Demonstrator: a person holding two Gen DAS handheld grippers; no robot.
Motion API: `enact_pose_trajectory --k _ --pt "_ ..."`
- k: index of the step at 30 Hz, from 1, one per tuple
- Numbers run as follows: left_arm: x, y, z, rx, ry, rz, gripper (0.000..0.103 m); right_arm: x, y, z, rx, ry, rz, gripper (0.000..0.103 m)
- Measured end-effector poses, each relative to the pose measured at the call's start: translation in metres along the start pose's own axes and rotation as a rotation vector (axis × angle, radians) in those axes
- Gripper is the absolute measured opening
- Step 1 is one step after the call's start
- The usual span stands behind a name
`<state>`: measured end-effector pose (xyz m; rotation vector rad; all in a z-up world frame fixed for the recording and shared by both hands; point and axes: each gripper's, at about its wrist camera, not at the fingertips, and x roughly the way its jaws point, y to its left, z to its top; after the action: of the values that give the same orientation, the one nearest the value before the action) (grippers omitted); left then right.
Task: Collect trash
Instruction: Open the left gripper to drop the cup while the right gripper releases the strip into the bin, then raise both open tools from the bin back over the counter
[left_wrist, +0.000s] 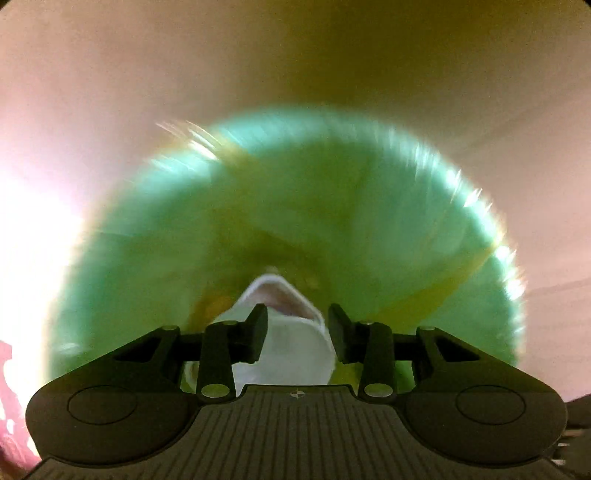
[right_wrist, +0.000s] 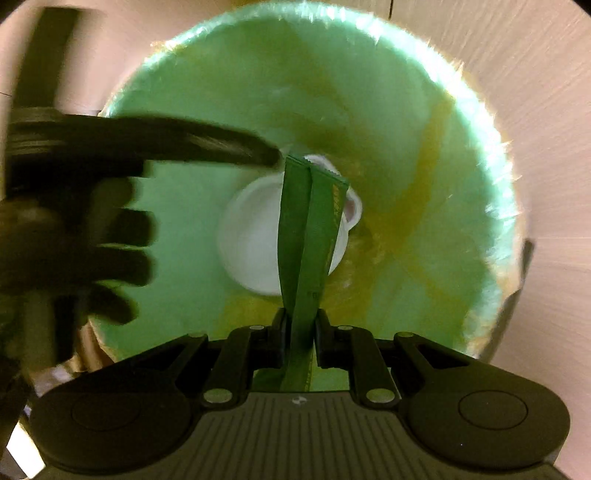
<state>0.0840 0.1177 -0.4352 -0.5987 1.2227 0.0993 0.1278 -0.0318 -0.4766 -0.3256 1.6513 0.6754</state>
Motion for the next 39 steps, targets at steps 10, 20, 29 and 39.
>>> enact_pose_trajectory --k 10,20,29,39 --pt "-0.104 0.030 0.002 -0.156 -0.123 0.050 0.040 0.017 0.009 0.031 0.081 0.016 0.064 0.029" --pt "-0.214 0.030 0.008 -0.139 -0.166 0.104 0.040 -0.152 0.031 -0.016 -0.166 -0.434 -0.134 0.029" --pt "-0.330 -0.019 0.054 0.073 -0.418 -0.013 0.040 -0.299 0.059 -0.074 -0.389 -1.055 -0.590 0.029" --pt "-0.373 -0.083 0.102 0.255 -0.537 -0.124 0.040 -0.380 0.042 -0.047 -0.233 -1.186 -0.626 0.029"
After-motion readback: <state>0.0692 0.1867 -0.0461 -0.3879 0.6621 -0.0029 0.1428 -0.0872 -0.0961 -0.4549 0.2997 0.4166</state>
